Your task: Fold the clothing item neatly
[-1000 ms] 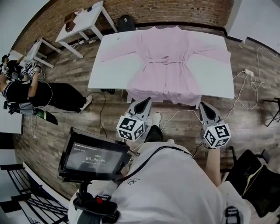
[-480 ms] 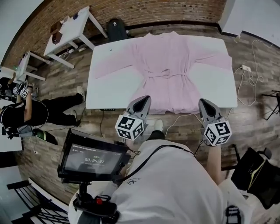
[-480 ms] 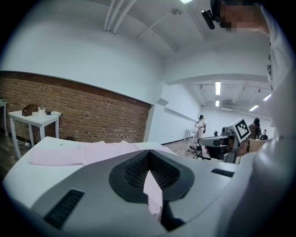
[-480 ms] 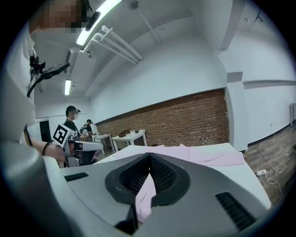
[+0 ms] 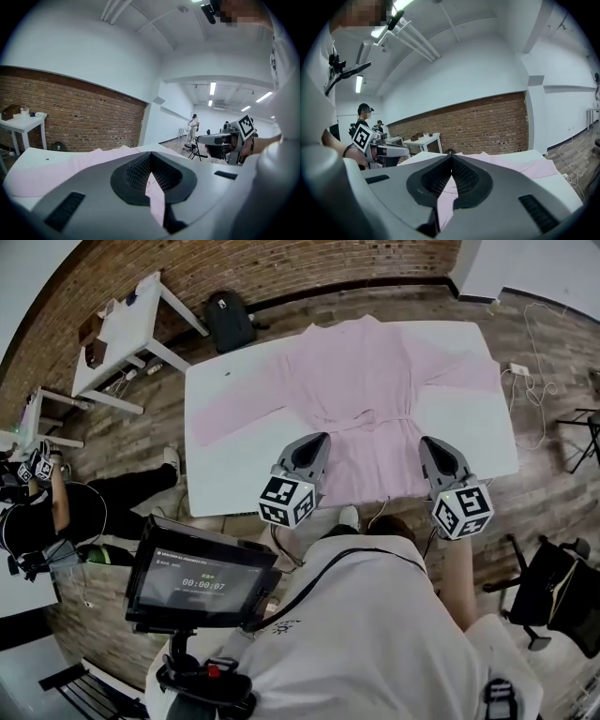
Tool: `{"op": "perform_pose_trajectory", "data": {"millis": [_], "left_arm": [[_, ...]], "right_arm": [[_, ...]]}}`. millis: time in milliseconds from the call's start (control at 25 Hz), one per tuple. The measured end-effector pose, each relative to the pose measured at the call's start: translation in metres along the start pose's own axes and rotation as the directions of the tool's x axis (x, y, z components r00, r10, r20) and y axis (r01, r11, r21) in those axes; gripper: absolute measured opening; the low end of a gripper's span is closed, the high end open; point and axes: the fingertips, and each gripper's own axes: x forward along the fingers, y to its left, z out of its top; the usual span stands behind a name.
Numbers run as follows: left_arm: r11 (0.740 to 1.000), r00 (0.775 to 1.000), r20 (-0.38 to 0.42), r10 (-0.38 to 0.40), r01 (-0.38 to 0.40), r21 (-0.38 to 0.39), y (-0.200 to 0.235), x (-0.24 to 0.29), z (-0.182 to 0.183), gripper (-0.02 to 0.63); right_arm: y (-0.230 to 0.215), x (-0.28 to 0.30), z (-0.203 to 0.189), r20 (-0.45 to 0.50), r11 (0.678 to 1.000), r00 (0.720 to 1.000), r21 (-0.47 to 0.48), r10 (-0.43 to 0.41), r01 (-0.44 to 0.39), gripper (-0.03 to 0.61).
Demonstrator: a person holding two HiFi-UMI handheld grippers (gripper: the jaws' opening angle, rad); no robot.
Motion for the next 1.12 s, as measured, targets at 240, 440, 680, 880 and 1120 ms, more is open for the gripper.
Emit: {"op": "perform_pose_trajectory", "data": {"millis": [240,440,680,880,1120], "left_arm": [[0.997,0.997,-0.001,-0.082,0.082,0.003,0.017,0.039,0.005,0.001],[0.99,0.99,0.002,-0.138,0.138,0.006,0.003,0.063,0.019,0.001],[0.977,0.979,-0.008,-0.204,0.204,0.065,-0.022,0.104,0.048,0.001],[0.96,0.965,-0.032,-0.262,0.264,0.093,-0.052,0.161,0.048,0.002],[0.946,0.949,-0.085,-0.303,0.311,0.096,-0.093,0.231,0.028,0.001]], "right_arm": [[0.0,0.05,0.014,0.001,0.999,1.0,-0.034,-0.001,0.001,0.002],[-0.012,0.062,0.027,0.035,0.999,0.999,-0.034,-0.012,0.013,0.002],[-0.05,0.06,0.043,0.069,0.997,0.995,-0.023,-0.069,0.071,0.002],[-0.116,0.045,0.034,0.061,0.986,0.984,0.002,-0.167,0.167,0.002],[-0.223,0.016,-0.005,-0.007,0.948,0.948,0.031,-0.318,0.318,0.002]]}}
